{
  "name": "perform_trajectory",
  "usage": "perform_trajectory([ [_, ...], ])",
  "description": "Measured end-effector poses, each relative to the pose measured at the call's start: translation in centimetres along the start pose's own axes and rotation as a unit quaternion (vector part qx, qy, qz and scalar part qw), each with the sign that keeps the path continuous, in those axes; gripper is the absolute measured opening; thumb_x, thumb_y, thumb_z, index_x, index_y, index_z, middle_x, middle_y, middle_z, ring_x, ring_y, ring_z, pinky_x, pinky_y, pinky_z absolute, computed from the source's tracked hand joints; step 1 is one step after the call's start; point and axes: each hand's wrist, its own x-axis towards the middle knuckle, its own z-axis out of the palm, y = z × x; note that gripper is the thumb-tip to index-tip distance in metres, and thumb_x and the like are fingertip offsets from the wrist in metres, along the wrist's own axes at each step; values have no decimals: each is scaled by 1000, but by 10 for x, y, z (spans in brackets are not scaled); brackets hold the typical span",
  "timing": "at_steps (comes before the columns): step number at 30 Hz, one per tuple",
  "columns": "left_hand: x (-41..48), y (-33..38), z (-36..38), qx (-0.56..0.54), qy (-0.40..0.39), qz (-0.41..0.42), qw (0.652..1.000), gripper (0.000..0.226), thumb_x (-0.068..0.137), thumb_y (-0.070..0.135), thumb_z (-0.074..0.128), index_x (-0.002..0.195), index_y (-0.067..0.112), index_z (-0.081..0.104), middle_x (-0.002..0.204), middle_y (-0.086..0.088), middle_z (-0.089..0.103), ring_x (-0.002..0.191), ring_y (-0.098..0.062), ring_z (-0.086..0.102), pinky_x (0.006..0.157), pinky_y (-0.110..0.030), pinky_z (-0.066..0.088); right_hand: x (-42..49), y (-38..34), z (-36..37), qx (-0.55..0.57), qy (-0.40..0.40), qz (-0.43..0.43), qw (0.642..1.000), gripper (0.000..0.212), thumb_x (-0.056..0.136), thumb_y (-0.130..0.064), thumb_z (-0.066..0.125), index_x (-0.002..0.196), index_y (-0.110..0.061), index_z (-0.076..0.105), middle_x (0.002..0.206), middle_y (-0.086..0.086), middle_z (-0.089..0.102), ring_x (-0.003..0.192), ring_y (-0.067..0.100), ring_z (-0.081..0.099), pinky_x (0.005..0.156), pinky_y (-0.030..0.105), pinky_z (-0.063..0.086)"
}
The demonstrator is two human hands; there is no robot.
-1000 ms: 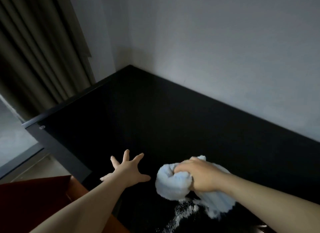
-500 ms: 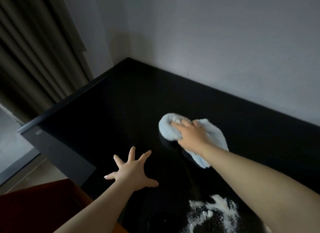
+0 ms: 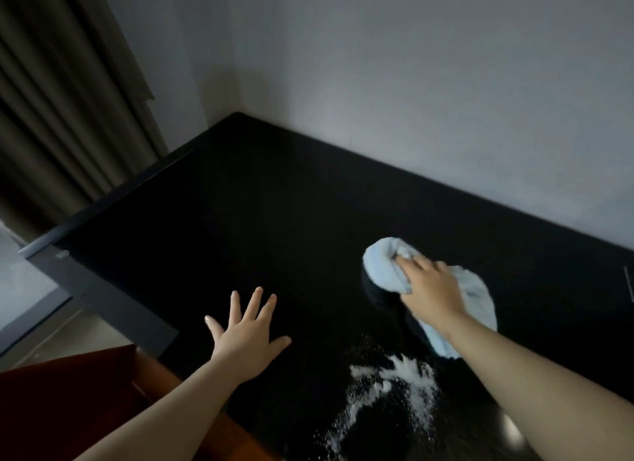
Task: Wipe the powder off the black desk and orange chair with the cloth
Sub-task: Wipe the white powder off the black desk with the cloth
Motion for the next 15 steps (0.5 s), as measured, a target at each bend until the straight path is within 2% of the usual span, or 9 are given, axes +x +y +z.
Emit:
perform_trajectory([
  [3,-8,0,6,14,23,29,999,70,97,50,32,150,24,-4,157,4,-16,142,-30,-21,113,-59,0,-35,-18,6,99,-23,-114,988,57,85,-19,49,137,-39,39,139,-12,45,109,26,48,90,34,38],
  [5,-14,2,6,17,28,40,999,64,99,43,30,150,23,-3,158,4,-14,143,-29,-19,116,-52,1,-46,-13,-3,175,-40,-114,977,54,83,-18,53,131,-42,44,132,-14,51,107,22,50,87,34,41],
  [8,-23,7,3,18,22,46,999,59,101,35,29,150,23,-2,158,4,-12,144,-28,-15,117,-47,2,-46,25,-15,180,59,48,981,52,79,-21,62,127,-30,43,121,-1,58,103,30,56,81,38,48],
  [9,-26,10,3,17,18,47,999,59,101,33,29,151,23,-1,158,4,-11,144,-29,-14,117,-46,3,-49,43,-17,140,56,117,982,53,81,-26,62,129,-26,41,123,3,57,105,33,55,84,40,47],
  [11,-32,14,4,20,13,51,998,57,101,31,28,151,23,1,159,3,-9,144,-29,-12,118,-44,6,-62,68,-11,88,-31,213,973,61,85,-37,56,139,-24,30,135,5,46,118,34,47,98,45,40],
  [13,-35,16,7,18,11,56,998,55,101,29,28,151,24,4,159,4,-7,145,-30,-10,118,-44,8,-83,67,5,117,-70,266,954,68,86,-43,52,145,-28,22,144,5,35,128,33,37,103,49,32],
  [15,-37,15,11,17,7,63,998,55,101,27,28,151,26,4,159,5,-7,145,-30,-11,117,-44,8,-106,41,18,90,-13,259,961,66,79,-36,59,140,-24,35,132,10,50,113,39,49,91,47,40],
])
